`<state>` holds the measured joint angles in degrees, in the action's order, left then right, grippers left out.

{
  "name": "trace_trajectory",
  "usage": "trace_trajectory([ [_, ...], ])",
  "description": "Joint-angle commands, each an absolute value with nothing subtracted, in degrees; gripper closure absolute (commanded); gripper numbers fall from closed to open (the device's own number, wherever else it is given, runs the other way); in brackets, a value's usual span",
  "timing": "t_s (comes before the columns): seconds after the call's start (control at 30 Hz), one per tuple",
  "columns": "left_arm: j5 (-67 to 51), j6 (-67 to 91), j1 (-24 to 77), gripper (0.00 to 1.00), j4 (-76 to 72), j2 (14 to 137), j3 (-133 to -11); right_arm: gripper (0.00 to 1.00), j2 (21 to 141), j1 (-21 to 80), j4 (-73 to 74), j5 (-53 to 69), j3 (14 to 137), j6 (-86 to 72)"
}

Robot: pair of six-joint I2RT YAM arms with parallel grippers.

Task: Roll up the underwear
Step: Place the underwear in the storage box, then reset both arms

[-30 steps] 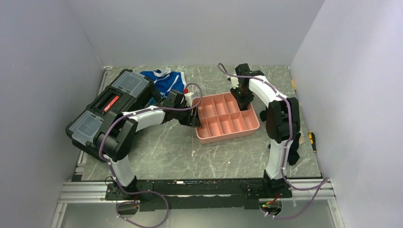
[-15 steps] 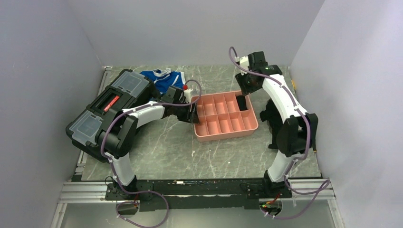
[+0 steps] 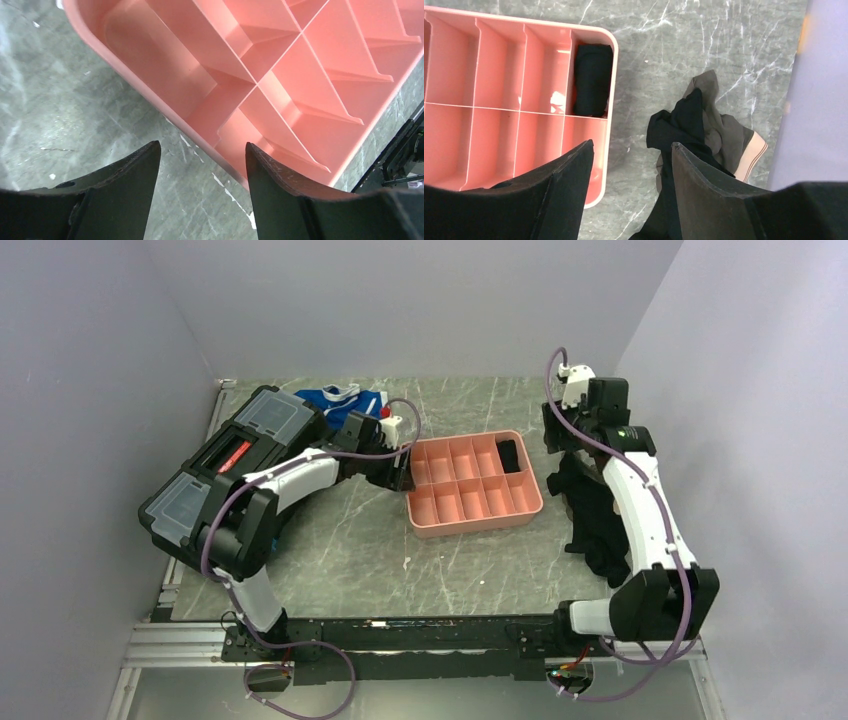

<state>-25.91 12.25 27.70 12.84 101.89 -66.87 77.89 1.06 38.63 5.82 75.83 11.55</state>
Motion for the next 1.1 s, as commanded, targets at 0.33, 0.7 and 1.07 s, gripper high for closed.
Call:
trace_trajectory([
  [0.33, -10.3, -1.5, 26.4, 0.22, 13.3, 85.1, -69.2, 0.15, 65.7, -6.9, 26.0, 7.3, 63.0, 7.1],
  [0.7, -2.9, -5.4, 20.4, 0.01, 11.4, 68.5, -61.4, 0.0, 58.4, -9.9, 20.2, 5.4, 54.5, 5.2],
  [1.07, 2.0, -10.9, 12.0, 0.01, 19.0, 48.8, -56.3, 0.0, 52.8, -10.2, 17.8, 6.1, 51.9, 3.6],
])
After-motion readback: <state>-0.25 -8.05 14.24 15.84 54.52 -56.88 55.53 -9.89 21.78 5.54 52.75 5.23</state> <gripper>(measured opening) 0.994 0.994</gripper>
